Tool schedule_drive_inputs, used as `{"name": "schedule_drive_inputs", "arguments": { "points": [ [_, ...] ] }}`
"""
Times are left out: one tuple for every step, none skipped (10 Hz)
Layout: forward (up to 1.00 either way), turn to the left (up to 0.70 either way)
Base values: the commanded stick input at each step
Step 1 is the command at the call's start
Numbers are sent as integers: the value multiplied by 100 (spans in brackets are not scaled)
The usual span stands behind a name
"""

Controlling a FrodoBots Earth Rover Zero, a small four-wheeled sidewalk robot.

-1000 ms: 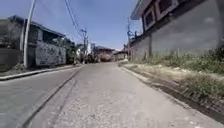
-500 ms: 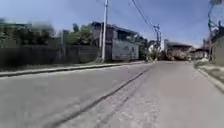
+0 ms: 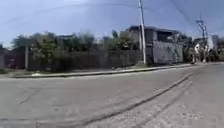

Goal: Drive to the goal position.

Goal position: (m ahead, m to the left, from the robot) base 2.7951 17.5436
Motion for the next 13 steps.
{"name": "schedule_drive_inputs", "arguments": {
  "points": [
    [0,100],
    [0,100],
    [0,100],
    [0,100],
    [0,100],
    [0,100],
    [0,100],
    [0,100],
    [0,100],
    [0,100],
    [0,100],
    [0,100],
    [48,53]
  ]
}}
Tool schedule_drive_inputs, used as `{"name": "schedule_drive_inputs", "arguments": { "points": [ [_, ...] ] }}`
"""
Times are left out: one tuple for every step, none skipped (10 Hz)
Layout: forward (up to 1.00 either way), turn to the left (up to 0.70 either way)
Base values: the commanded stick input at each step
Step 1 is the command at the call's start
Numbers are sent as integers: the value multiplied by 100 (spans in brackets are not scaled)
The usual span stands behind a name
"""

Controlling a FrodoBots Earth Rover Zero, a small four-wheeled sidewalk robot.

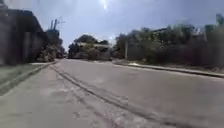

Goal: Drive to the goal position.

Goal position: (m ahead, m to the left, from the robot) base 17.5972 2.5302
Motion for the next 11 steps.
{"name": "schedule_drive_inputs", "arguments": {
  "points": [
    [100,2],
    [100,2],
    [100,2],
    [100,2],
    [100,2],
    [100,2],
    [100,2],
    [100,2],
    [100,2],
    [100,2],
    [100,2]
  ]
}}
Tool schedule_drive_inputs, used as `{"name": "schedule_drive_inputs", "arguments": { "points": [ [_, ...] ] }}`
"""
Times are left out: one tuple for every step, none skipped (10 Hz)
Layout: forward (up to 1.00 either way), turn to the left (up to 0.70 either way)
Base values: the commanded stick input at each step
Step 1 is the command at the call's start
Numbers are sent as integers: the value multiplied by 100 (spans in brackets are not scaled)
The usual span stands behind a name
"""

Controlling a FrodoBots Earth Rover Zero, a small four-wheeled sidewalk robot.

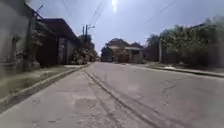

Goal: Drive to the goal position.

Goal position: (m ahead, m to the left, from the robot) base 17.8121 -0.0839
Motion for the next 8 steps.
{"name": "schedule_drive_inputs", "arguments": {
  "points": [
    [100,2],
    [100,2],
    [100,34],
    [100,41],
    [100,42],
    [100,42],
    [100,40],
    [100,15]
  ]
}}
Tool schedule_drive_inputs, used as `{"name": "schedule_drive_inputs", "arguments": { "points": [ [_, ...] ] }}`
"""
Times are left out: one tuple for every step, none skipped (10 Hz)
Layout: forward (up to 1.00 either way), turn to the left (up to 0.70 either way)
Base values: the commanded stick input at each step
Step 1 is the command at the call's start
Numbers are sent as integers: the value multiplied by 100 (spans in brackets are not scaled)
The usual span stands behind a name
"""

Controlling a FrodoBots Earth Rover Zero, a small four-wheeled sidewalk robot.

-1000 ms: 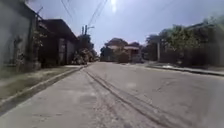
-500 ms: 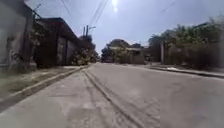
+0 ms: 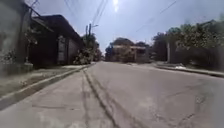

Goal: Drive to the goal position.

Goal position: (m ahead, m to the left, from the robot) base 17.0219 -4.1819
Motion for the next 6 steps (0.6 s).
{"name": "schedule_drive_inputs", "arguments": {
  "points": [
    [100,2],
    [100,2],
    [100,2],
    [100,2],
    [100,2],
    [100,2]
  ]
}}
